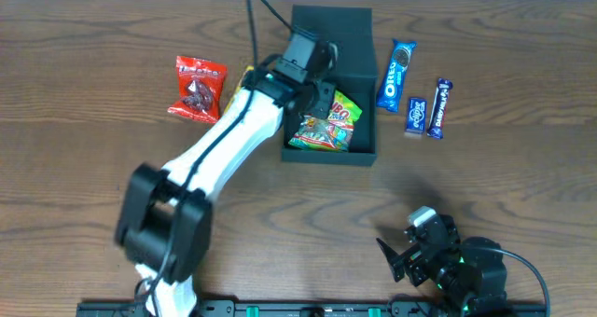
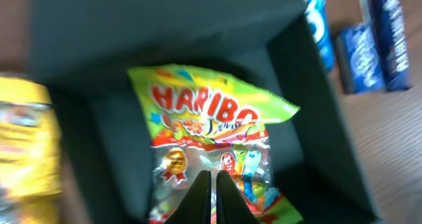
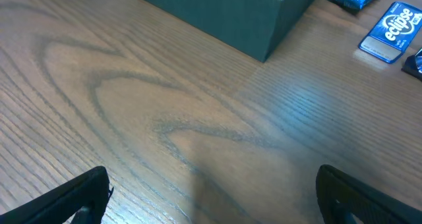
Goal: Pack container
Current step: 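Release the Haribo bag and lift the left gripper back left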
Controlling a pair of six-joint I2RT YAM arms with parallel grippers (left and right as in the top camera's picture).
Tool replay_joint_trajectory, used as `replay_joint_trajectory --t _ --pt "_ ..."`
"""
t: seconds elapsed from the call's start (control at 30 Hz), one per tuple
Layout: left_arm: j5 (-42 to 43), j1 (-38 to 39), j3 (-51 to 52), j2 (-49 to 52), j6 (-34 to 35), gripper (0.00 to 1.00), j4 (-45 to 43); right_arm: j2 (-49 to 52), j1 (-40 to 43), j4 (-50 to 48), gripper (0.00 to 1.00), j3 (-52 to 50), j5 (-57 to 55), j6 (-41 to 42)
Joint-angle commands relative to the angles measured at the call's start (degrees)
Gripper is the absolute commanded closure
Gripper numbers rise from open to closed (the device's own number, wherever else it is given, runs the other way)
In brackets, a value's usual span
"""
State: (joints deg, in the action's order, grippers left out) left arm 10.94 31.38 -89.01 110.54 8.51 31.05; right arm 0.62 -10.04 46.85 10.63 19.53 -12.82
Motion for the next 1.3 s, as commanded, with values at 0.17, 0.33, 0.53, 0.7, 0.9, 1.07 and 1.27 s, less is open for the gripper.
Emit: replay_joint_trajectory --t 0.17,0.33,0.53,0.7,0.9,1.07,1.27 --pt "1.4 2.3 -0.3 9.2 -1.2 0.94 -1.7 -0.3 -0.5 0.1 0.01 -0.2 0.4 -0.7" --pt "-2.6 3.3 -0.3 12.2 -1.2 0.94 -4.5 -0.3 -0.5 0.1 0.01 -0.2 0.3 -0.7" --pt "-11.3 3.5 -0.3 13.9 2.2 0.94 -5.1 -0.3 -0.5 0.1 0.01 -0.2 0.3 -0.7" --pt "-13.0 3.5 -0.3 13.9 9.7 0.94 -4.7 -0.3 -0.5 0.1 0.01 -0.2 0.3 -0.7" --pt "-13.1 3.9 -0.3 13.9 14.1 0.94 -4.1 -0.3 -0.5 0.1 0.01 -0.2 0.3 -0.7" --pt "-16.9 3.9 -0.3 13.9 13.8 0.94 -2.7 -0.3 -0.5 0.1 0.01 -0.2 0.3 -0.7" --pt "-17.1 3.9 -0.5 12.8 13.7 0.94 -1.7 -0.3 -0.5 0.1 0.01 -0.2 0.3 -0.7"
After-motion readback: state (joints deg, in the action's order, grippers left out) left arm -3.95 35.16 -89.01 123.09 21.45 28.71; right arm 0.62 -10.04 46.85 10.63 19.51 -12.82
